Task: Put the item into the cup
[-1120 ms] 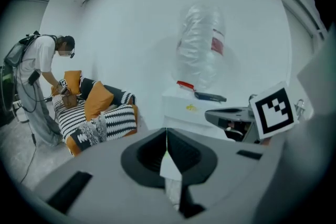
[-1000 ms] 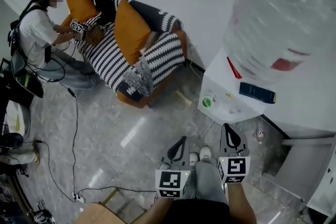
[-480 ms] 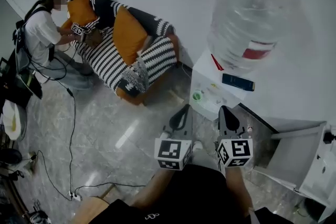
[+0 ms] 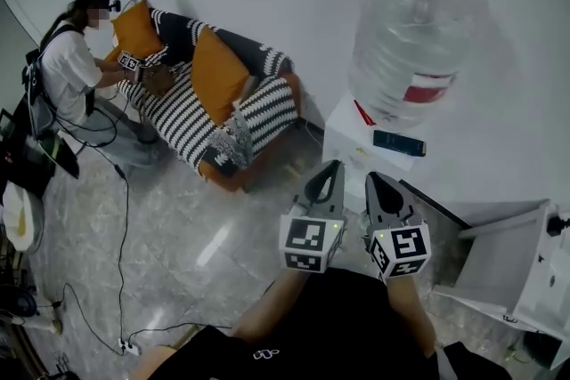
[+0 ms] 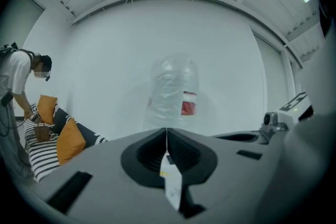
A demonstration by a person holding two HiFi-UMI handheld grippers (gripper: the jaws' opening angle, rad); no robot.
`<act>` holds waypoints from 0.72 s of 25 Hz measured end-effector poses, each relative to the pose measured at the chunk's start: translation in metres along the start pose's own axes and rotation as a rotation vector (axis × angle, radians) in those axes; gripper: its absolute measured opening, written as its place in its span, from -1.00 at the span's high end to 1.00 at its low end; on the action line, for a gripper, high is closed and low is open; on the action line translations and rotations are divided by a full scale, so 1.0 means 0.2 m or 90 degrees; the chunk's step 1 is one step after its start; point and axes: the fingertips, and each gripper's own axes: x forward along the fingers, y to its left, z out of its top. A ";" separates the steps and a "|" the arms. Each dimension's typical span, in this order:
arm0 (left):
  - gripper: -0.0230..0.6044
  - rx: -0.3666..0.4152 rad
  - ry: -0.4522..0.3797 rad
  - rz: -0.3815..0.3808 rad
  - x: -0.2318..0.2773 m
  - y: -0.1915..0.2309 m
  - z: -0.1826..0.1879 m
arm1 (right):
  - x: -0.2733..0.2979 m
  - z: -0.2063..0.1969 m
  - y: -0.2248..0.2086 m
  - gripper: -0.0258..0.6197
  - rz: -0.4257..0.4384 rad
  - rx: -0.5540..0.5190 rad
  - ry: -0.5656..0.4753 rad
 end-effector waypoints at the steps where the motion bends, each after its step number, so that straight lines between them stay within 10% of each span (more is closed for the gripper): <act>1: 0.88 0.000 -0.002 0.000 0.00 0.00 0.00 | 0.00 0.01 0.00 0.89 0.001 -0.002 -0.002; 18: 0.88 0.000 -0.007 0.010 0.01 0.09 -0.01 | 0.08 0.04 0.04 0.89 0.020 -0.019 -0.005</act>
